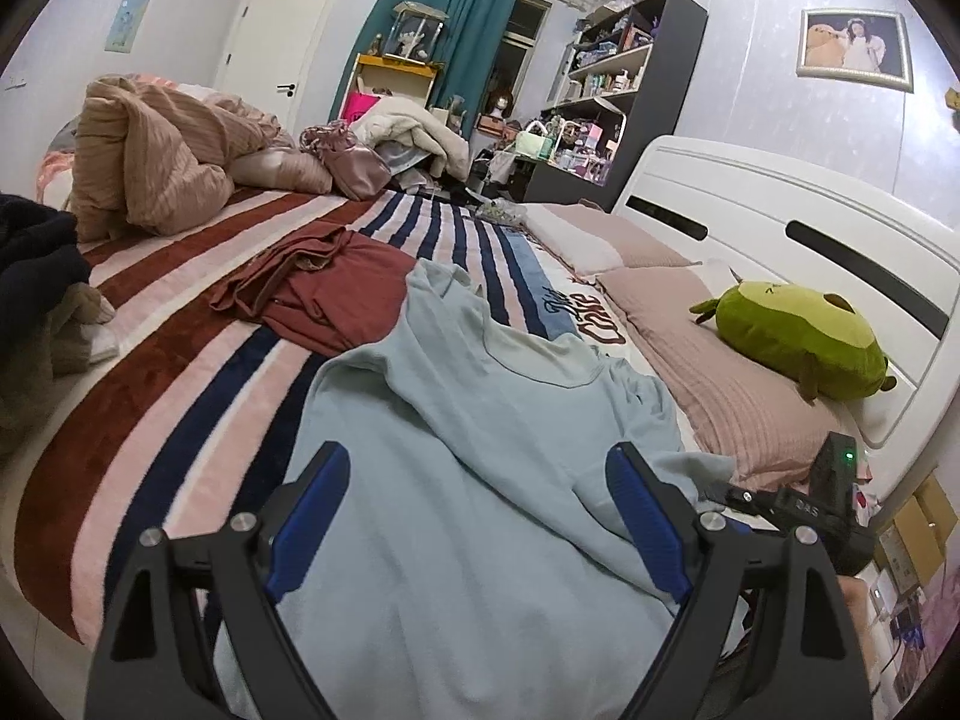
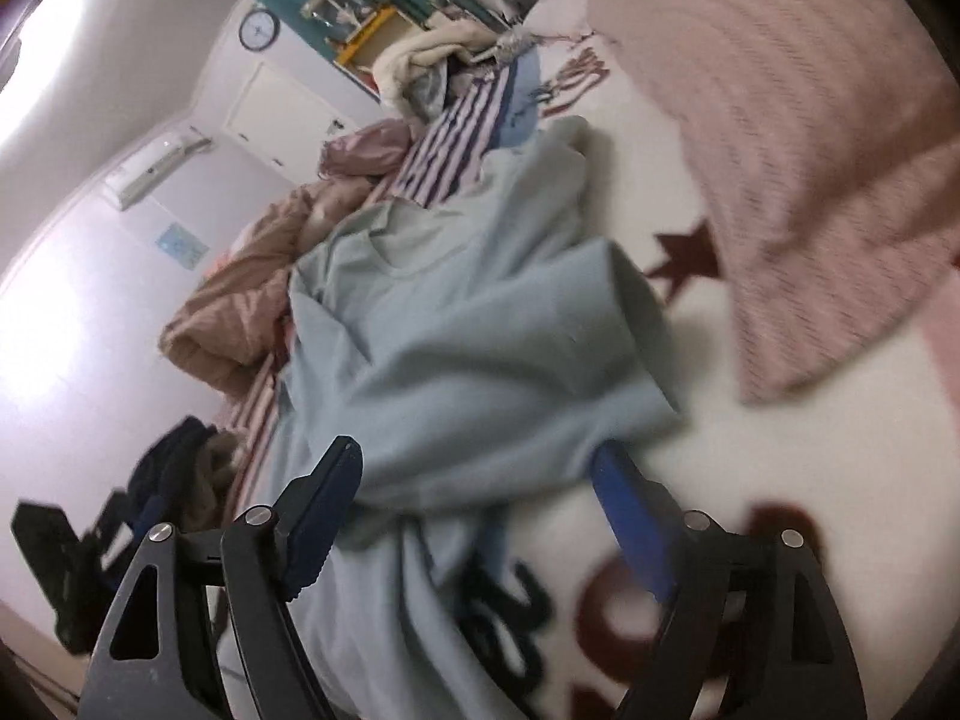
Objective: Fold small clothes
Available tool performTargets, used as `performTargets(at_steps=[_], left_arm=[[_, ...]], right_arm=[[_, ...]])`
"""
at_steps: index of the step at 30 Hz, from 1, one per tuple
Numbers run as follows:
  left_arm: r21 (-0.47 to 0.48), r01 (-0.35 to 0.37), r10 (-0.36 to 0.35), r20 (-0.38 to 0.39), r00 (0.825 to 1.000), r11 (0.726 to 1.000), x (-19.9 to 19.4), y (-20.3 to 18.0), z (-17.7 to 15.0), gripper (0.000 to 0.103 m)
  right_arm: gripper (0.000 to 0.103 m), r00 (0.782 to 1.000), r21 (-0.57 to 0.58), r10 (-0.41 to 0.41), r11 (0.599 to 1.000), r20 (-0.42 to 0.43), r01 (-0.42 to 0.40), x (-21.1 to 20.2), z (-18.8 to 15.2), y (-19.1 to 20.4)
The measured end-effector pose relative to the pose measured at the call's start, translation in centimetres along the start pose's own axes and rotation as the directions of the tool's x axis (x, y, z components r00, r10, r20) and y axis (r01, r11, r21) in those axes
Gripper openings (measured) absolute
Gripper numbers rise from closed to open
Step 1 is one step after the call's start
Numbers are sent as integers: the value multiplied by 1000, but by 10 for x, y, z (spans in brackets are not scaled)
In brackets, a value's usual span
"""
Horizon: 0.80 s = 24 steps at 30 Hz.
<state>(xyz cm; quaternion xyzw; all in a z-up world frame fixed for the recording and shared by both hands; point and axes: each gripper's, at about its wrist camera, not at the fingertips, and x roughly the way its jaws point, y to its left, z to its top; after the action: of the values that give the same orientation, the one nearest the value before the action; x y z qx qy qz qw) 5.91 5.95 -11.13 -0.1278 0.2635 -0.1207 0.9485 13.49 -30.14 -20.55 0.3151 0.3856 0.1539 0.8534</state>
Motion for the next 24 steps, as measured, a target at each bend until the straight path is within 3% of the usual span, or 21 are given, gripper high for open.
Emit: performTargets(at_steps=[2, 3, 4, 9, 13, 16, 18, 20, 22, 24], left_arm=[[-20, -4, 4, 6, 1000, 1000, -2, 6, 0, 85], [-28, -5, 5, 8, 1000, 1000, -4, 10, 0, 85], [-36, -6, 6, 13, 1000, 999, -6, 13, 0, 85], [-51, -14, 16, 40, 999, 999, -13, 29, 1, 85], [-49, -12, 15, 57, 998, 999, -15, 37, 3, 85], [-53, -8, 11, 66, 998, 999, -17, 42, 4, 85], [-53, 4, 0, 62, 998, 999, -17, 45, 5, 86], [-31, 23, -22, 48, 999, 999, -17, 45, 4, 88], [-7, 27, -27, 41, 999, 1000, -16, 43, 1, 89], [-3, 33, -32, 27, 999, 999, -12, 42, -1, 89]], right_arm=[[40, 999, 1, -49, 999, 6, 49, 9, 5, 0], [16, 997, 4, -83, 997, 5, 83, 14, 7, -1], [7, 996, 10, -91, 996, 15, 91, 16, 8, -3], [1, 989, -76, -78, 993, 124, 88, -5, 14, 20], [1, 983, -212, 32, 977, 181, 7, -25, 20, 73], [1, 992, -310, 31, 951, 125, 9, -18, 16, 115], [2, 998, -253, 11, 967, 68, 6, -10, 14, 114], [11, 999, -174, -20, 985, 32, 25, -5, 7, 95], [48, 993, -124, -118, 985, 11, 119, -2, -1, 73], [52, 990, -30, -136, 990, -34, 135, 1, -9, 45]])
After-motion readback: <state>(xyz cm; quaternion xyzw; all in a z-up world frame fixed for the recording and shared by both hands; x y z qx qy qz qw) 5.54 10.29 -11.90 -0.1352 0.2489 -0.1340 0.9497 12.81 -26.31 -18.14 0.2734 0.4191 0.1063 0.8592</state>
